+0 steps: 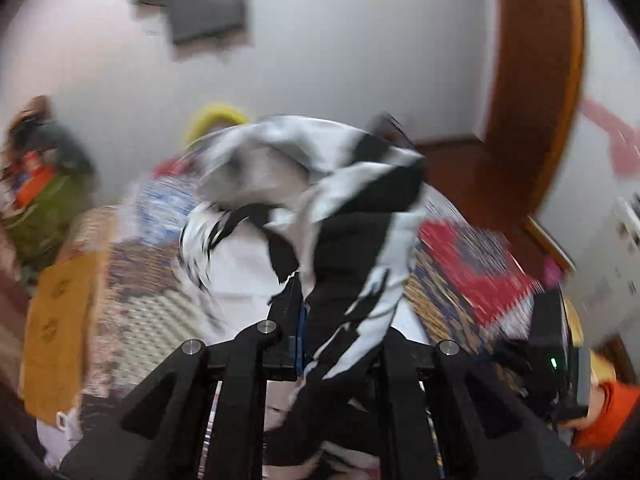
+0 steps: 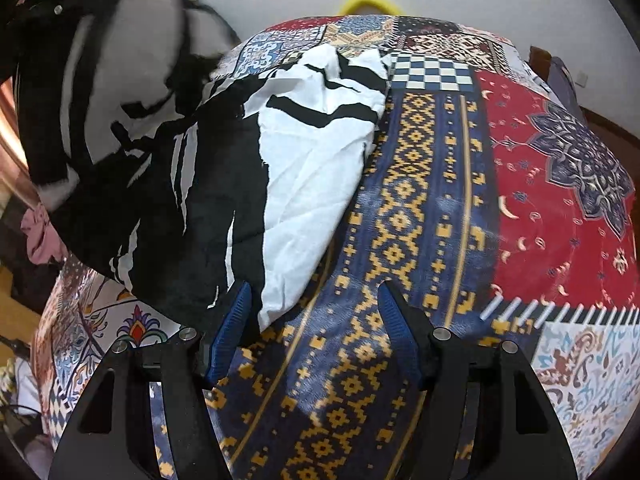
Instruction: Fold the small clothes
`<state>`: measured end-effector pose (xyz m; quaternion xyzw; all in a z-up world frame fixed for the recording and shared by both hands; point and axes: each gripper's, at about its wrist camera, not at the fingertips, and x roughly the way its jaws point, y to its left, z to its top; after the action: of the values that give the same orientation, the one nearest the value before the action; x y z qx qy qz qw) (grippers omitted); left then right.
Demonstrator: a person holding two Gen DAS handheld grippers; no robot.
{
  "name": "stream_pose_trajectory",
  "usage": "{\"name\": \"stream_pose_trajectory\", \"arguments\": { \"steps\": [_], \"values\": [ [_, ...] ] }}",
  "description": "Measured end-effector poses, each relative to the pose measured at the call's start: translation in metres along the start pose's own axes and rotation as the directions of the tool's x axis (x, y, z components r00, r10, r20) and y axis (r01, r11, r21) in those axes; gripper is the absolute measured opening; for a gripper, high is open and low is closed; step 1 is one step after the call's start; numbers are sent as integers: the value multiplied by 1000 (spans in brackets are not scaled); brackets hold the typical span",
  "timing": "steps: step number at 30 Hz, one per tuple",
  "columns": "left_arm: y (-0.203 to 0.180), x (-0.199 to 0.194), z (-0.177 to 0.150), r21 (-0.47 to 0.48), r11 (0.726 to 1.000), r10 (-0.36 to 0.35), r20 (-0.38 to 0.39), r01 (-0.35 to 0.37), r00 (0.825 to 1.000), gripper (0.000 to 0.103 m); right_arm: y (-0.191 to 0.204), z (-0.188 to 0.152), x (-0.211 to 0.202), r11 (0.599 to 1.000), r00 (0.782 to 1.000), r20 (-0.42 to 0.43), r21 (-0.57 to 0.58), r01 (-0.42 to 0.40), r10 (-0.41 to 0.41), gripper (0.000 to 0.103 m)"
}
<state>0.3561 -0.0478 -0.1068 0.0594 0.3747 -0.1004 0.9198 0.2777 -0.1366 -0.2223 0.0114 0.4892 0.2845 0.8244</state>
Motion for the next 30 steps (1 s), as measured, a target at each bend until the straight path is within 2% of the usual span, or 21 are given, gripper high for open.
{"name": "stream_pose_trajectory", "arguments": {
  "steps": [2, 6, 10, 12, 13, 14, 19, 22, 25, 30],
  "values": [
    [-15, 21, -16, 1, 999, -50, -75, 50, 996, 10, -3, -3, -5, 1000, 1000, 1, -1, 4, -4, 62],
    [-18, 63, -46, -68, 993, -109, -215, 96, 971, 10, -7, -11, -15, 1000, 1000, 5, -3, 13, -13, 62],
    [-4, 67, -58, -150, 980, -168, -263, 132, 950, 11, -5, -16, -26, 999, 999, 15, -14, 30, -29, 62],
    [-3, 58, -61, -161, 975, -192, -259, 154, 946, 22, -2, -18, -34, 999, 999, 28, -24, 38, -37, 62],
    [-1, 52, -61, -161, 972, -206, -255, 168, 945, 33, -1, -18, -38, 999, 998, 38, -30, 41, -40, 62],
    [-2, 43, -61, -157, 972, -211, -243, 176, 947, 42, 0, -19, -43, 998, 998, 49, -33, 44, -42, 62],
    [5, -3, -62, -102, 976, -207, -173, 191, 963, 49, 3, -7, -67, 998, 992, 118, -41, 47, -42, 62],
    [19, -23, -58, -99, 981, -177, -123, 165, 977, 56, 5, 4, -79, 998, 986, 164, -41, 36, -29, 62],
    [34, -25, -56, -117, 985, -138, -110, 125, 984, 57, 10, 14, -84, 999, 981, 195, -49, 18, -8, 62],
    [71, 5, -67, -194, 980, -75, -164, 42, 984, 57, 24, 33, -63, 997, 982, 185, -71, -9, 22, 62]
  ]
}}
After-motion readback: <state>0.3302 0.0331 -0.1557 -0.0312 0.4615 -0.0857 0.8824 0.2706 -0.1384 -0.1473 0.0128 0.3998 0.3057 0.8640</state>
